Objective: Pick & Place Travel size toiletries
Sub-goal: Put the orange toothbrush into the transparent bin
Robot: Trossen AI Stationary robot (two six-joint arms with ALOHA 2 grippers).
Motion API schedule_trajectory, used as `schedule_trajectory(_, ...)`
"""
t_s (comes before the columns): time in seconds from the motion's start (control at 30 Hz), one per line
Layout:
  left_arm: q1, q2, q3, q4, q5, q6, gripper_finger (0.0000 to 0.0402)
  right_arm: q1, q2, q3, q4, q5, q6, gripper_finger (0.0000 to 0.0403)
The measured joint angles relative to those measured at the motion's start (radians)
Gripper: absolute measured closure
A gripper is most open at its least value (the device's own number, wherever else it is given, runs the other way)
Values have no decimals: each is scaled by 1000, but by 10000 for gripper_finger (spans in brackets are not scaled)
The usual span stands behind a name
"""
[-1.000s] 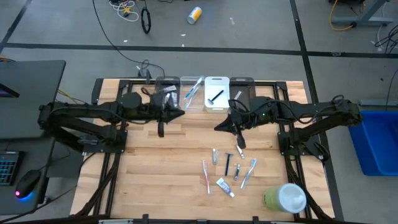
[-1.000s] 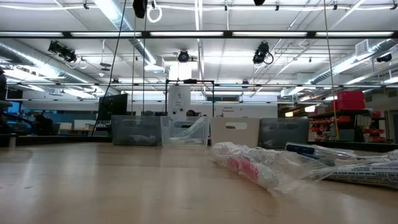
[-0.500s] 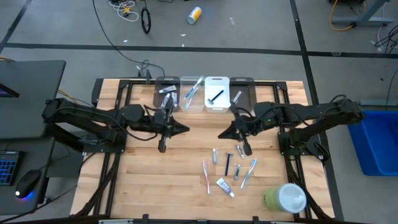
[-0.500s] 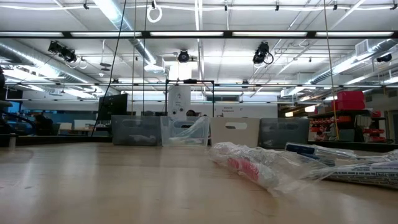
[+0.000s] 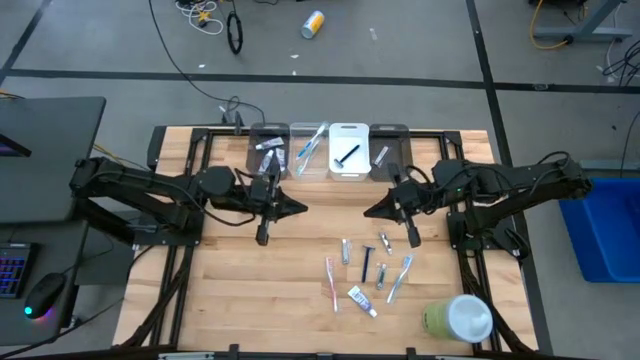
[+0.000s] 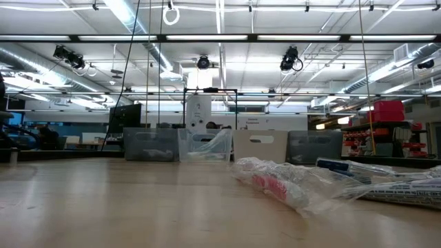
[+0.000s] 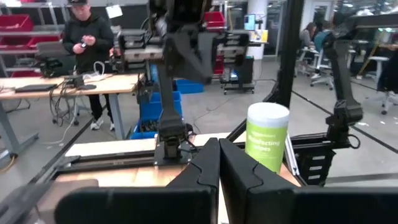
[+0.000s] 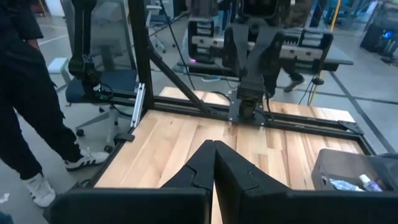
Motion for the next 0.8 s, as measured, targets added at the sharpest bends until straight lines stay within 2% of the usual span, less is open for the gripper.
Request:
schedule_trajectory(0.3,0,64,125,-204,33,60,387,0,-13,0,-13,25,0,391)
schedule_trajectory(0.57,-2,173,154,-213,139,99,393,0,-13,0,-65,24,0,392)
schedule_trajectory(0.8,-7,297,154,-275,175,155,385,0,-13,0,-93,24,0,392)
